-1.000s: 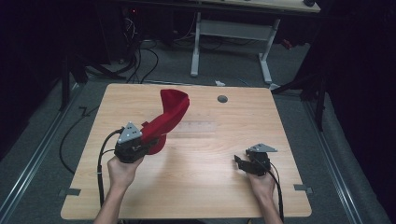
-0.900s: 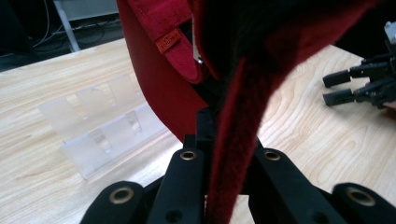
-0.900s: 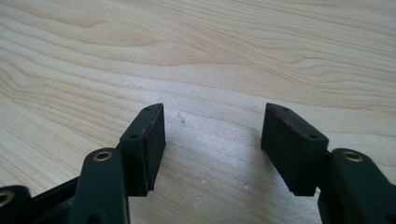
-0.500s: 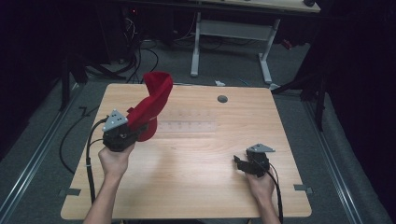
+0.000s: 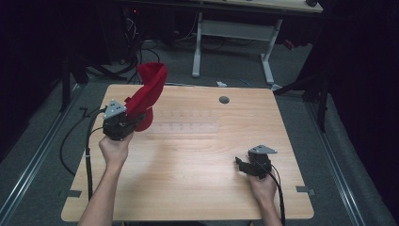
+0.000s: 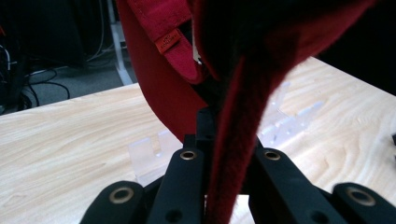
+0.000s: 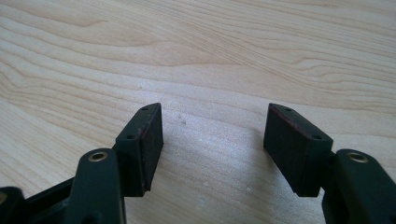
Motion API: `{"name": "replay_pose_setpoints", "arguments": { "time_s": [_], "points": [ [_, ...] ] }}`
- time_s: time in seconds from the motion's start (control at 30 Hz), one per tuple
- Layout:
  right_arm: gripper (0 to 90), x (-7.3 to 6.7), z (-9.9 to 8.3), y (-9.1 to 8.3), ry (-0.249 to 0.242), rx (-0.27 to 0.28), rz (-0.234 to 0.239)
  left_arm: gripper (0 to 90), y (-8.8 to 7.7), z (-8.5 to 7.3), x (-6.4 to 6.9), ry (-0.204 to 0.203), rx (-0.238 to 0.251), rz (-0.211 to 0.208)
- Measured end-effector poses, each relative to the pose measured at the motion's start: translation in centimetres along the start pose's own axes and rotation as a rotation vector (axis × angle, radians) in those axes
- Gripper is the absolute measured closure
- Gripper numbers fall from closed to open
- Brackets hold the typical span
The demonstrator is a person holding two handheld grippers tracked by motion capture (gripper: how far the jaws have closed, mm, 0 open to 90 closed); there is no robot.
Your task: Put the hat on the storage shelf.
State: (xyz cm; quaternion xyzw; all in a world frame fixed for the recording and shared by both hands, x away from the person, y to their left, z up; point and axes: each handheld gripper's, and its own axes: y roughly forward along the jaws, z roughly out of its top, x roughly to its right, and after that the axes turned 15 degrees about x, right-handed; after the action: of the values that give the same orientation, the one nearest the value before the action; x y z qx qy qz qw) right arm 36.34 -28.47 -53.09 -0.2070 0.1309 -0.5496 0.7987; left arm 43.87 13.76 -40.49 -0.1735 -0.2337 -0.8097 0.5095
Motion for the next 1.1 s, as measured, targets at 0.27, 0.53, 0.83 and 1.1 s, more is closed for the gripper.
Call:
{"name": "replay_pose_setpoints", "arguments": {
  "time_s": [0.27,0.53,0.83,1.1],
  "points": [
    [37.5,0.0,0.0,0.0,-0.001,0.000,0.001,85.5,1.7,-0.8,-1.8,-0.033,0.014,0.044],
    [37.3,0.0,0.0,0.0,-0.003,0.000,0.001,85.5,2.6,-1.6,-2.6,-0.022,0.023,0.069],
    [36.5,-0.1,0.0,0.0,-0.002,-0.001,0.003,85.4,3.1,-2.7,-2.9,0.018,0.019,0.095],
    [36.4,-0.1,0.0,0.0,-0.002,-0.002,0.004,85.4,3.7,-3.7,-3.0,0.032,0.001,0.106]
  ]
}}
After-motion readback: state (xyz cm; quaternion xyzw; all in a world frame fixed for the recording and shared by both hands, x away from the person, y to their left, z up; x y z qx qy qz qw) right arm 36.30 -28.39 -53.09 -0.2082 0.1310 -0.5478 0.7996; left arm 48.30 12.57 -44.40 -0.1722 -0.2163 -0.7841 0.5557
